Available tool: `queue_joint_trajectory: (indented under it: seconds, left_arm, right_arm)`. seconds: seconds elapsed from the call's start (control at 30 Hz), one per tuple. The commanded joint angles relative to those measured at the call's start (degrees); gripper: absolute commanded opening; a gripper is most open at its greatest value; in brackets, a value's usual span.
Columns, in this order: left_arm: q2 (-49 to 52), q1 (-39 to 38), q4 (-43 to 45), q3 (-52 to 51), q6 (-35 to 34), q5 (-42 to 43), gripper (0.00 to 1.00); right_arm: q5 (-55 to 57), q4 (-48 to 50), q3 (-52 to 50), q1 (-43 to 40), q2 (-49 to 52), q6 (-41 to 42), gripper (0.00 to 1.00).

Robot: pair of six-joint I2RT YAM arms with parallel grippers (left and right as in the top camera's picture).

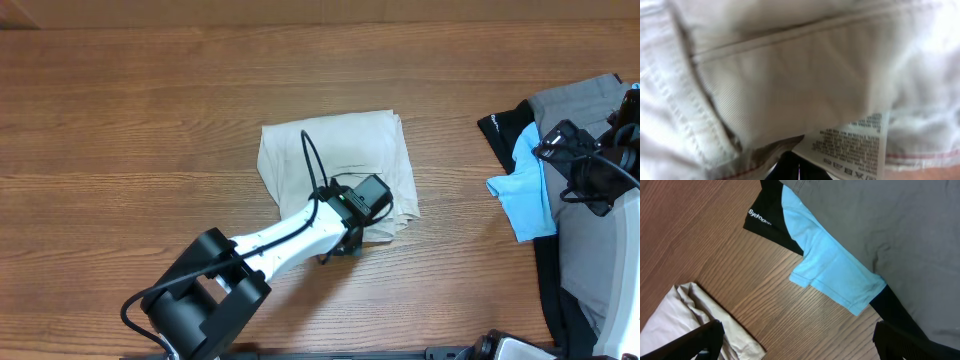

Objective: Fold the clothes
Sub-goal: 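Grasp the near edge of the folded shorts with the left gripper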

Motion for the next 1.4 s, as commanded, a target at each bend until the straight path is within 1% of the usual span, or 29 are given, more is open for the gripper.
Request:
queue_joint_trajectory:
  seconds: [0.0, 0.07, 0.17, 0.23, 0.3, 0.4, 0.47, 0.53, 0.57, 0.6, 0.67, 0.73, 0.83, 0.97, 1.27, 1.37]
  left_arm:
    - [-0.22, 4.83, 0.33, -0.68, -0.15, -7.87, 0.04]
    - [-0.17, 6.95, 0.33, -0.68, 1.01, -7.67, 0.04]
    - [-0.31, 9.79, 0.26, -0.13, 4.68, -2.95, 0.04]
    - [-1.33, 11.61, -1.86, 2.40, 9.88, 5.99, 0.04]
    - [-2.93, 12.33, -4.00, 5.16, 11.96, 10.38, 0.04]
    - [-7.26, 12.90, -8.98, 10.91, 12.15, 10.49, 0.04]
    - [-9.44, 13.40, -11.28, 13.68, 12.15, 9.97, 0.07]
    - [-11.50, 14.16, -13.22, 16.20, 12.13, 8.35, 0.16]
    - [-12.26, 14.64, -13.90, 16.94, 12.13, 5.90, 0.31]
    - [-12.55, 15.34, -14.38, 17.03, 12.13, 3.10, 0.57]
    - [-12.04, 16.55, -15.04, 16.87, 12.28, 1.05, 0.79]
    - [-10.64, 18.29, -15.06, 16.39, 14.97, 0.26, 1.00]
    - [-7.45, 20.96, -14.43, 16.31, 17.79, 0.26, 1.00]
    - [-1.53, 23.74, -11.98, 16.31, 18.10, 1.36, 1.00]
    - [7.98, 24.30, -12.83, 16.31, 13.55, 3.82, 1.00]
    - [10.97, 24.30, -12.02, 16.31, 13.97, 7.87, 1.00]
  right_arm:
    - [0.09, 0.28, 0.00, -0.22, -0.15, 0.02, 1.00]
    - [0.09, 0.28, 0.00, -0.22, -0.15, 0.02, 1.00]
    - [0.09, 0.26, 0.00, -0.22, -0.15, 0.02, 1.00]
    - [0.09, 0.26, 0.00, -0.22, -0.15, 0.02, 1.00]
    - [0.09, 0.26, 0.00, -0.22, -0.15, 0.02, 1.00]
    - [0.09, 0.26, 0.00, -0.22, -0.15, 0.02, 1.00]
    - [0.09, 0.26, 0.00, -0.22, -0.15, 0.02, 1.00]
    - [0.09, 0.26, 0.00, -0.22, -0.15, 0.02, 1.00]
    - [0.09, 0.26, 0.00, -0.22, -0.15, 0.02, 1.00]
    - [0.09, 0.28, 0.00, -0.22, -0.15, 0.02, 1.00]
    - [0.09, 0.28, 0.00, -0.22, -0.15, 0.02, 1.00]
    - [0.09, 0.26, 0.00, -0.22, -0.17, 0.02, 1.00]
    - [0.09, 0.26, 0.00, -0.22, -0.15, 0.02, 1.00]
    - [0.09, 0.26, 0.00, -0.22, -0.15, 0.02, 1.00]
    - [0.09, 0.28, 0.00, -0.22, -0.15, 0.02, 1.00]
    - [0.09, 0.26, 0.00, -0.22, -0.17, 0.02, 1.00]
